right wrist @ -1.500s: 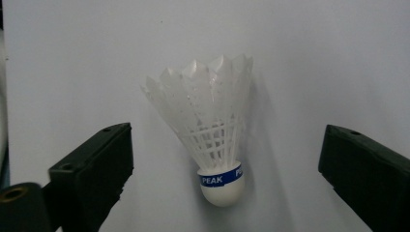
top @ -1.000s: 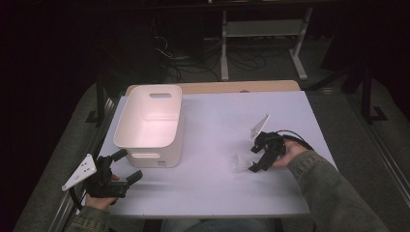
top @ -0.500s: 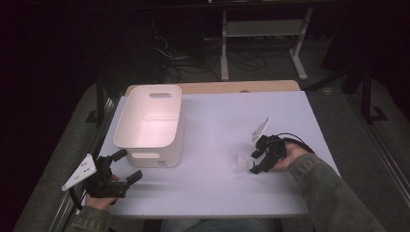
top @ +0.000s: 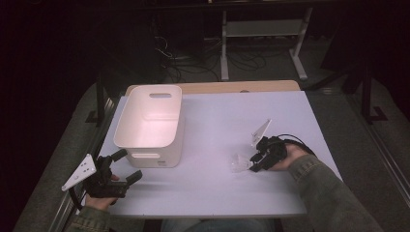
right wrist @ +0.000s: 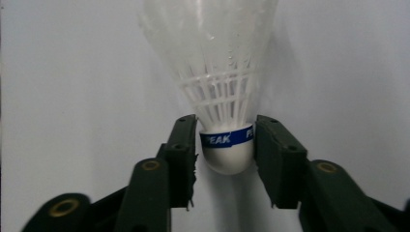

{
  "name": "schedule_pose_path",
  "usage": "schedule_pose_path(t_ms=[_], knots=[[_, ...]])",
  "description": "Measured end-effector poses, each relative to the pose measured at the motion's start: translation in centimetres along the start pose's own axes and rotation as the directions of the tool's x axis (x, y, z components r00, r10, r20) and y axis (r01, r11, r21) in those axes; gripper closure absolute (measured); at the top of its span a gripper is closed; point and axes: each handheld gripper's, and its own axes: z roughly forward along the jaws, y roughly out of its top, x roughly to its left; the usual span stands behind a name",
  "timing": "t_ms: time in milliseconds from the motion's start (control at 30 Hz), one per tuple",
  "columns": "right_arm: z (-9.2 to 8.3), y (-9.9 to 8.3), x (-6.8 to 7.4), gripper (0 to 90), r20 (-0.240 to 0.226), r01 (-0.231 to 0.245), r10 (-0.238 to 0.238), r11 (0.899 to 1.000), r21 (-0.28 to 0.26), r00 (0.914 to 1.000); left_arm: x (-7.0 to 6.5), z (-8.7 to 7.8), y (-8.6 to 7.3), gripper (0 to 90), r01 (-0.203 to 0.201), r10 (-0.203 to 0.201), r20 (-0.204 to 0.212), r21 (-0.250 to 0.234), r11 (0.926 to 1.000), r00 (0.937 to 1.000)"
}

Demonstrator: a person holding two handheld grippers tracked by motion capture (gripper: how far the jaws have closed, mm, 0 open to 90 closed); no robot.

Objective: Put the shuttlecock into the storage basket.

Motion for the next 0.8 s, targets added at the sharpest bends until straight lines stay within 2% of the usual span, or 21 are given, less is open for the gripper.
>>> schedule_pose_path(t_ms=[100,167,333,533,800], knots=[[-0.1,-0.2,0.0,63.1,-0.010,0.019,-0.019,1.000,-0.014,0.9998,0.0,0.0,0.0,0.6,0.002,-0.002,0.000,0.000,1.0000,1.0000],[-0.3,-0.3,0.1,63.3,-0.010,0.014,-0.014,1.000,-0.021,0.9998,0.0,0.0,0.0,0.6,-0.001,0.001,-0.001,0.000,1.0000,1.0000],[-0.8,-0.3,0.3,63.5,-0.003,0.006,-0.007,0.997,-0.077,1.0000,-0.1,0.0,0.0,0.6,0.001,-0.001,0.000,-0.006,1.0000,1.0000],[-1.2,0.1,1.3,63.6,0.006,0.018,-0.017,0.995,-0.094,0.9998,-0.1,-0.1,0.0,0.6,0.011,-0.011,-0.002,-0.013,0.9999,0.9999],[-2.0,0.9,2.0,63.5,0.011,0.024,-0.023,0.991,-0.128,0.9997,-0.1,-0.1,0.0,0.6,0.002,-0.002,0.000,-0.011,0.9999,1.0000]])
